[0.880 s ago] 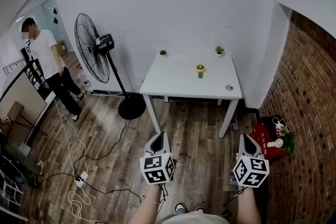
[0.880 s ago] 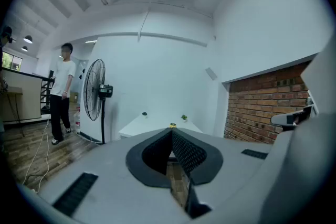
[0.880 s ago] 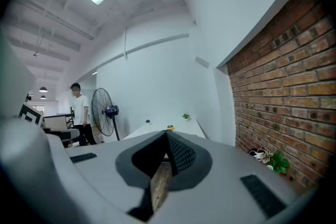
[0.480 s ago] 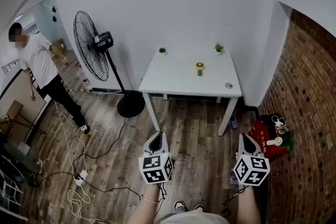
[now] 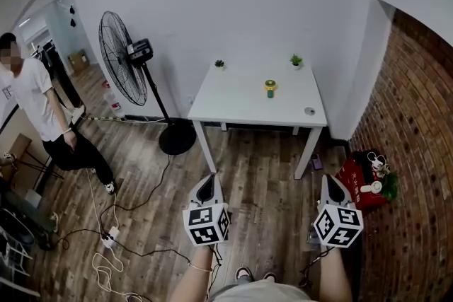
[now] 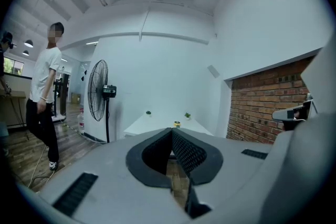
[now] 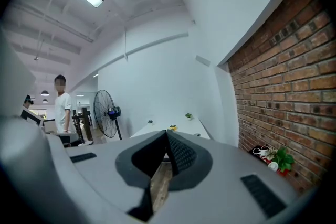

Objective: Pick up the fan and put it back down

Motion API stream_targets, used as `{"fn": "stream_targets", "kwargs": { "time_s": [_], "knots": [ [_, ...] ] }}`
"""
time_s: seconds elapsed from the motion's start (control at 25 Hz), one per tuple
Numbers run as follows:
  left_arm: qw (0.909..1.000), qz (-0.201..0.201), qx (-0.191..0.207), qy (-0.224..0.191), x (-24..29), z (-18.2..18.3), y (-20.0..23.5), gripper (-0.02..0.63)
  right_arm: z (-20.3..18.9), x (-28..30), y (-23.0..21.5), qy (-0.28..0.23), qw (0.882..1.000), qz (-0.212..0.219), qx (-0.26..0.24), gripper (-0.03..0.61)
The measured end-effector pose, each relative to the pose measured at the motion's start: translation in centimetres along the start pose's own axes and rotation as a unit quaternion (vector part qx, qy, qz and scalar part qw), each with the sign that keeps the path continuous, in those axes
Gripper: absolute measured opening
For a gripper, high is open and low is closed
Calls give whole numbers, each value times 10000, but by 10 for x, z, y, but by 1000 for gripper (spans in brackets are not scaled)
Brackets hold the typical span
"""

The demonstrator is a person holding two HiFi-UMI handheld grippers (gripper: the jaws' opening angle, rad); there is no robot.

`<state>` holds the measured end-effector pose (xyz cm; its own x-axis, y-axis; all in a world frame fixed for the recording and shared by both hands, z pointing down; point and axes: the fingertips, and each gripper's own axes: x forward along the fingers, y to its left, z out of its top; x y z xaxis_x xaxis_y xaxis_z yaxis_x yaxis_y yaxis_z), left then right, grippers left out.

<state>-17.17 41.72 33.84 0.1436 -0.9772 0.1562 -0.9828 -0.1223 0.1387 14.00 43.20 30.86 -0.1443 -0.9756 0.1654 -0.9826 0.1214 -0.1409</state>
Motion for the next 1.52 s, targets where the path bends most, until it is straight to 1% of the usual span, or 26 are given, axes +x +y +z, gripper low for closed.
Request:
{"fn": "stream_targets", "kwargs": {
  "time_s": [0.16, 0.2, 0.24, 0.28, 0.48, 0.72, 0.96, 1.24, 1.52],
  "knots": [
    [10000, 19, -15, -11, 0, 1, 2, 11, 1, 1, 2, -15, 10000, 14, 0, 3],
    [10000, 20, -19, -12, 1, 1, 2, 12, 2, 1, 3, -16, 10000, 46, 7, 26],
    [10000, 17, -21, -10, 1, 1, 2, 12, 2, 1, 4, -14, 10000, 80, 17, 70],
    [10000, 13, -22, -8, 1, 1, 2, 11, 2, 1, 5, -14, 9999, 99, 25, 92],
    [10000, -7, -40, 12, 4, -2, 2, 12, 4, 0, 4, -36, 10000, 32, -11, 94],
    [10000, -39, -30, 54, 10, -3, 4, 11, 6, 3, 3, -77, 10000, -29, 10, 159],
    [10000, -55, 29, 61, 16, -1, 16, 12, 4, 10, 8, -85, 9998, -169, -30, 199],
    [9998, -107, 123, 75, 26, 4, 33, 11, 0, 18, 16, -62, 9995, -312, 6, 202],
    [9996, -162, -37, 222, 34, -11, 50, 12, -12, 17, 16, 90, 9987, -503, -17, 196]
  ]
}}
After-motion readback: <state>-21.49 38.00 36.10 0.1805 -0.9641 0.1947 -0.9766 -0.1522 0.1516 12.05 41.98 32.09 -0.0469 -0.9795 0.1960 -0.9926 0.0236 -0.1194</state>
